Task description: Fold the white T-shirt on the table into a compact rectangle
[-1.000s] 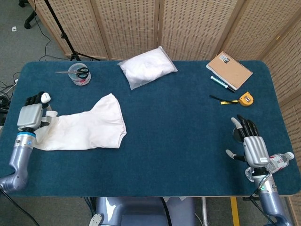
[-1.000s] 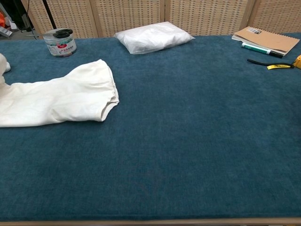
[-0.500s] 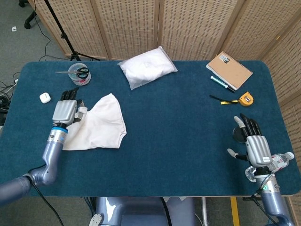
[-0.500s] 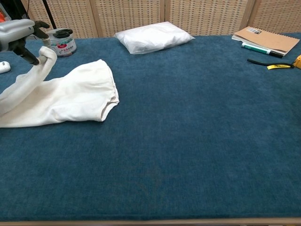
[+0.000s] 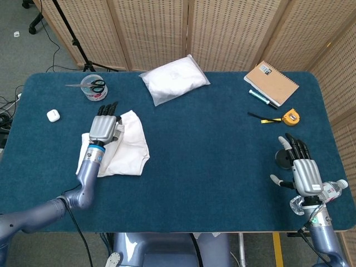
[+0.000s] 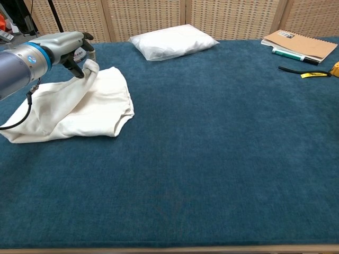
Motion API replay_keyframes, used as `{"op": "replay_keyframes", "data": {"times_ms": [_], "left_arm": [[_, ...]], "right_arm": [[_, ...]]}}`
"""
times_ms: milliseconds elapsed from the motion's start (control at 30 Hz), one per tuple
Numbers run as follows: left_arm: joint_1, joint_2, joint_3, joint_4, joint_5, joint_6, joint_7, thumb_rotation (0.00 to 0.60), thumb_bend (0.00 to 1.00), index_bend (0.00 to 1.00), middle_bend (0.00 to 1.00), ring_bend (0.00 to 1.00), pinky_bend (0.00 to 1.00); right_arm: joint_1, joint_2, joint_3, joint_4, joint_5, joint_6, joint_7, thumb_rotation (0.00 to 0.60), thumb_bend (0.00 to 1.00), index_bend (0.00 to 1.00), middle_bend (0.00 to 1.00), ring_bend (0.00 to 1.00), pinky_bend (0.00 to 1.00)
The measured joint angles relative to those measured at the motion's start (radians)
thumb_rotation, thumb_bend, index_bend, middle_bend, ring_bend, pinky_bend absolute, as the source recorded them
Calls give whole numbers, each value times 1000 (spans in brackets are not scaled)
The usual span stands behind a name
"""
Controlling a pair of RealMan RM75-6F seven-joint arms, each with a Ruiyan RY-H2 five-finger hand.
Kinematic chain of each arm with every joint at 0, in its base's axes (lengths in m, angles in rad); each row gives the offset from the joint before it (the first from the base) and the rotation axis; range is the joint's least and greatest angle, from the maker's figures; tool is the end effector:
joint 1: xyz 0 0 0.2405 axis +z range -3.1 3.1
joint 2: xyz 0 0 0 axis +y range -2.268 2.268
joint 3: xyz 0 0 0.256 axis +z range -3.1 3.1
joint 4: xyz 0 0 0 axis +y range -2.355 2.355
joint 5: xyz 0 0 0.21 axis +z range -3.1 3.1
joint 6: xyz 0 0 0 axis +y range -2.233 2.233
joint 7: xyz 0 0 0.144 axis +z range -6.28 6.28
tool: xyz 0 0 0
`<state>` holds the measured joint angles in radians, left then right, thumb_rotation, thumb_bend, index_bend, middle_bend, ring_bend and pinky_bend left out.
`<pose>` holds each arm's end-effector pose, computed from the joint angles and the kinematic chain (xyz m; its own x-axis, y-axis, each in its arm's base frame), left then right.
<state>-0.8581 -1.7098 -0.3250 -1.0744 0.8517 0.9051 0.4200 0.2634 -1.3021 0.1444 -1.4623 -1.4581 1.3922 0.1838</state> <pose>-0.1674 0.4282 -0.0102 0.4446 0.1664 0.8802 0.8956 -0.1031 -0.4328 -0.2856 -0.2560 0.1172 0.1690 0.0354 0.9850 -0.9767 -0.1279 0.1722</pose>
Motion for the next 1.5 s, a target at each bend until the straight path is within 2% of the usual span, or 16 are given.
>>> {"op": "replay_keyframes", "data": {"times_ms": [267, 433, 467, 533, 633, 700, 733, 833, 1000, 1233, 1367, 1433, 1500], "left_arm": [[-45, -70, -8, 83, -14, -29, 5, 600, 603, 761, 0, 0, 0], [-59, -101, -6, 129, -20, -40, 12, 600, 504, 742, 0, 0, 0], [-62, -110, -5, 143, -19, -43, 10, 600, 469, 707, 0, 0, 0], [-66, -121, -3, 163, -17, -52, 5, 600, 360, 536, 0, 0, 0], [-71, -134, -3, 181, -11, -73, -15, 600, 177, 145, 0, 0, 0], [-73, -139, -5, 188, 1, -79, -45, 600, 108, 27, 0, 0, 0], [-73, -142, -6, 191, 12, -79, -67, 600, 83, 6, 0, 0, 0], [-71, -146, -9, 196, 45, -73, -126, 600, 21, 0, 0, 0, 0], [-50, -124, -14, 175, 130, -36, -255, 600, 15, 0, 0, 0, 0], [14, 8, 7, 35, 229, 29, -339, 600, 59, 0, 0, 0, 0], [62, 124, 63, -50, 329, 41, -409, 600, 117, 53, 0, 0, 0], [83, 174, 101, -72, 387, 42, -449, 600, 139, 150, 0, 0, 0], [105, 223, 147, -86, 459, 45, -508, 600, 159, 206, 0, 0, 0]], "right_arm": [[0, 0, 5, 5, 10, -6, 4, 600, 0, 0, 0, 0, 19], [1, 0, 3, 5, 8, -9, 6, 600, 0, 0, 0, 0, 19], [1, 1, 3, 4, 8, -9, 6, 600, 0, 0, 0, 0, 19], [0, 1, 3, 4, 9, -9, 7, 600, 0, 0, 0, 0, 19], [0, 3, 3, 2, 8, -9, 8, 600, 0, 0, 0, 0, 19], [-1, 3, 3, 2, 8, -7, 9, 600, 0, 0, 0, 0, 19], [-1, 4, 3, 1, 8, -7, 10, 600, 0, 0, 0, 0, 19], [-2, 6, 4, 0, 7, -5, 12, 600, 0, 0, 0, 0, 19], [-2, 7, 3, -1, 5, -5, 13, 600, 0, 0, 0, 0, 19], [-2, 5, -1, -5, -1, -4, 6, 600, 0, 0, 0, 0, 19], [-2, 4, -2, -7, -1, -4, 2, 600, 0, 0, 0, 0, 19], [-2, 4, -1, -9, -1, -4, 0, 600, 0, 0, 0, 0, 19], [-2, 4, -1, -11, -1, -4, -2, 600, 0, 0, 0, 0, 19]]}}
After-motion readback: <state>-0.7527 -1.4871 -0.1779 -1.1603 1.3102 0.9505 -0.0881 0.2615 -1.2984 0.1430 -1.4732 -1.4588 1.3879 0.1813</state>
